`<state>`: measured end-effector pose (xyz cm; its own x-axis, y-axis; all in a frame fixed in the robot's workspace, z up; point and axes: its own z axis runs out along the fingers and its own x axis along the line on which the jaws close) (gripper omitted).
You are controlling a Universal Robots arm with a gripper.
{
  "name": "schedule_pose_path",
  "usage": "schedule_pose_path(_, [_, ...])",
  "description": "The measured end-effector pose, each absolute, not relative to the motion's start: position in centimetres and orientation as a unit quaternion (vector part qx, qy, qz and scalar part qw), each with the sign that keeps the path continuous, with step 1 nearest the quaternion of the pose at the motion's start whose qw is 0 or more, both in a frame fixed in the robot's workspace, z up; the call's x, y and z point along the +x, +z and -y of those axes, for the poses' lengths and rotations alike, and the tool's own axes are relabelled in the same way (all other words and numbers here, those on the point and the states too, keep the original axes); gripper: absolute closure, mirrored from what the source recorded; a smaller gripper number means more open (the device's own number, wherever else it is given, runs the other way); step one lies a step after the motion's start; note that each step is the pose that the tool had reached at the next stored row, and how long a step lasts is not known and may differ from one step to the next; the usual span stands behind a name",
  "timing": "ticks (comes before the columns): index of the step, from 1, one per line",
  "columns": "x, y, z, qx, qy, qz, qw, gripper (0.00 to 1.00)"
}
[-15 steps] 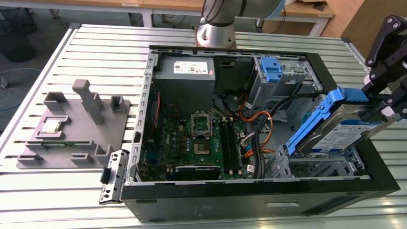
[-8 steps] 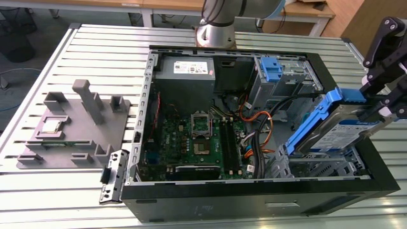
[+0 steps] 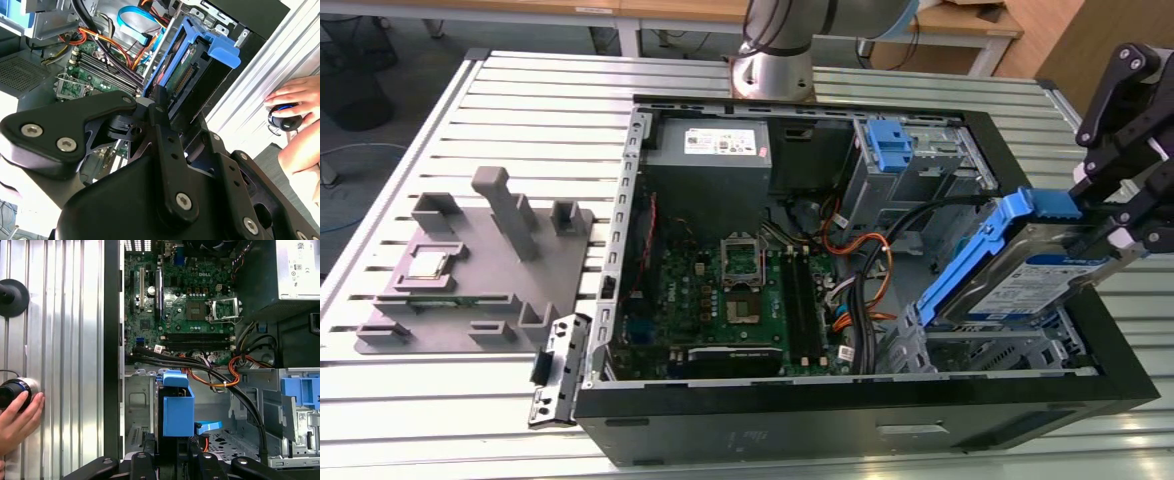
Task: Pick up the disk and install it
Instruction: 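Insert the disk into the insertion slot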
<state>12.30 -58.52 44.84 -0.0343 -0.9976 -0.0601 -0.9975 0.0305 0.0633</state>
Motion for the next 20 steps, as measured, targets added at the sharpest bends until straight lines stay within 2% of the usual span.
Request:
schedule_pose_path(7, [12.3, 44.7, 58.5, 0.695, -0.044, 0.718, 0.000, 0.65])
schedule_pose_path(20, [12.3, 42.4, 58.5, 0.695, -0.044, 0.718, 0.000, 0.65])
